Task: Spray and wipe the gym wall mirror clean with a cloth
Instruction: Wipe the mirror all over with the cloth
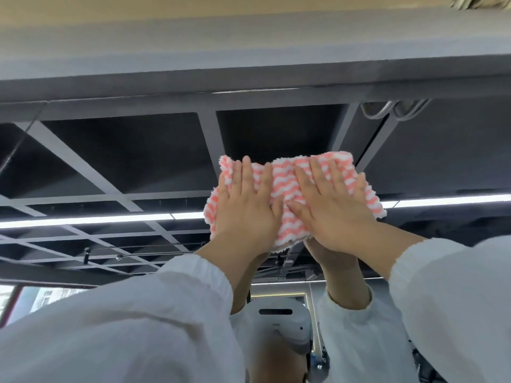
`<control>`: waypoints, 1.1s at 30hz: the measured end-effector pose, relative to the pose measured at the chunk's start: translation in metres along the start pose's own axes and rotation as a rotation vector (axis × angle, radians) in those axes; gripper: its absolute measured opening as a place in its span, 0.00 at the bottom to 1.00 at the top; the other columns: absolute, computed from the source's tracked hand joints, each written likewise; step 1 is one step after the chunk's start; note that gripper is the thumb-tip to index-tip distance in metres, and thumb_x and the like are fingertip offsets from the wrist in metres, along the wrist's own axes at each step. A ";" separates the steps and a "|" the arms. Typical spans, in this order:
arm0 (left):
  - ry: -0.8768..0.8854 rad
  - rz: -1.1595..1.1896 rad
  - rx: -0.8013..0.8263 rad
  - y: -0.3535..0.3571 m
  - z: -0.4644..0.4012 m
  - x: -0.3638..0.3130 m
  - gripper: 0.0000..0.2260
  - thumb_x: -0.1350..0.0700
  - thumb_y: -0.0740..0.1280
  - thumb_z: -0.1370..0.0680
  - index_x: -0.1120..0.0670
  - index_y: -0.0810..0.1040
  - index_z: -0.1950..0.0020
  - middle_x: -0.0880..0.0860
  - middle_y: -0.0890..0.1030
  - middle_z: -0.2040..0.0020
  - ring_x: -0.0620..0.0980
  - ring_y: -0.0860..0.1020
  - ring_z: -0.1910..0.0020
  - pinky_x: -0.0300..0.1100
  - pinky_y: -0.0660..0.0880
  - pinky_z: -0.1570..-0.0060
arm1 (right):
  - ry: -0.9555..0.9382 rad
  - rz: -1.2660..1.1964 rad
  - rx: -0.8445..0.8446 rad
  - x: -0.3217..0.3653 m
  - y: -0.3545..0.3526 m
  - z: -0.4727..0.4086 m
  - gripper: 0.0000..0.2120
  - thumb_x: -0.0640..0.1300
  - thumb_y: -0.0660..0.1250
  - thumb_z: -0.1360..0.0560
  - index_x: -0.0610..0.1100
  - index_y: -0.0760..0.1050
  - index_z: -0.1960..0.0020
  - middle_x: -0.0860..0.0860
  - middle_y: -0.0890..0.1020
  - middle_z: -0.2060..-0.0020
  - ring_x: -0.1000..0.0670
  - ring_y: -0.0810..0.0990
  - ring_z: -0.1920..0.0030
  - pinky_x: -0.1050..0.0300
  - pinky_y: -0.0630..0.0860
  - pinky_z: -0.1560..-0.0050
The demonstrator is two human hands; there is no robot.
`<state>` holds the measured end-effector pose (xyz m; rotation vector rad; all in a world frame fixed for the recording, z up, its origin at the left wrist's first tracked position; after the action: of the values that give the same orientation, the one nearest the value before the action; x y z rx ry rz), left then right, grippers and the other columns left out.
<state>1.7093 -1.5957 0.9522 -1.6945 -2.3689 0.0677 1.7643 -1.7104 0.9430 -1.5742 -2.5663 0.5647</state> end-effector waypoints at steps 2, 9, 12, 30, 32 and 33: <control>0.034 -0.014 0.007 -0.001 -0.002 0.002 0.27 0.43 0.41 0.18 0.51 0.36 0.23 0.54 0.36 0.23 0.51 0.35 0.25 0.47 0.35 0.28 | -0.002 -0.006 0.013 0.001 0.000 0.001 0.32 0.62 0.37 0.22 0.50 0.28 0.25 0.50 0.30 0.26 0.44 0.31 0.26 0.37 0.35 0.29; 0.033 -0.037 0.003 -0.006 -0.007 0.030 0.28 0.43 0.41 0.18 0.53 0.38 0.23 0.53 0.38 0.22 0.49 0.37 0.24 0.45 0.35 0.27 | -0.042 0.005 -0.006 0.031 -0.004 -0.011 0.31 0.59 0.37 0.20 0.47 0.27 0.25 0.49 0.30 0.26 0.44 0.32 0.25 0.38 0.36 0.29; -0.013 -0.053 -0.011 -0.011 -0.009 0.057 0.28 0.43 0.42 0.19 0.53 0.39 0.23 0.53 0.39 0.22 0.49 0.38 0.24 0.46 0.36 0.27 | -0.082 0.008 -0.012 0.049 -0.007 -0.023 0.32 0.60 0.37 0.20 0.47 0.28 0.25 0.49 0.31 0.25 0.43 0.32 0.25 0.37 0.35 0.29; -0.205 -0.069 -0.032 -0.030 -0.018 0.184 0.28 0.43 0.43 0.19 0.53 0.40 0.22 0.54 0.40 0.22 0.51 0.39 0.24 0.48 0.39 0.27 | -0.265 -0.020 -0.096 0.162 -0.024 -0.098 0.37 0.70 0.40 0.25 0.53 0.33 0.24 0.51 0.36 0.24 0.44 0.34 0.25 0.34 0.31 0.32; -0.211 -0.085 -0.033 -0.033 -0.027 0.196 0.28 0.43 0.42 0.19 0.53 0.40 0.22 0.54 0.40 0.22 0.51 0.39 0.24 0.48 0.40 0.27 | -0.271 -0.025 -0.108 0.172 -0.029 -0.108 0.36 0.69 0.40 0.24 0.52 0.34 0.23 0.51 0.37 0.23 0.44 0.35 0.24 0.35 0.32 0.31; -0.213 -0.094 -0.030 -0.034 -0.031 0.201 0.28 0.42 0.42 0.19 0.53 0.40 0.23 0.54 0.40 0.22 0.51 0.39 0.24 0.48 0.40 0.27 | -0.274 -0.032 -0.107 0.177 -0.030 -0.112 0.36 0.68 0.40 0.23 0.51 0.34 0.23 0.51 0.37 0.23 0.44 0.35 0.24 0.35 0.33 0.31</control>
<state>1.6228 -1.4208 1.0198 -1.6603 -2.6122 0.2069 1.6840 -1.5379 1.0357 -1.5841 -2.8589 0.6961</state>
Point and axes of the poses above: each hand's wrist, its own z-axis away from the middle knuckle, its own y-axis out of the palm, x = y × z, the point moved 6 cm from there along -z, towards the middle knuckle
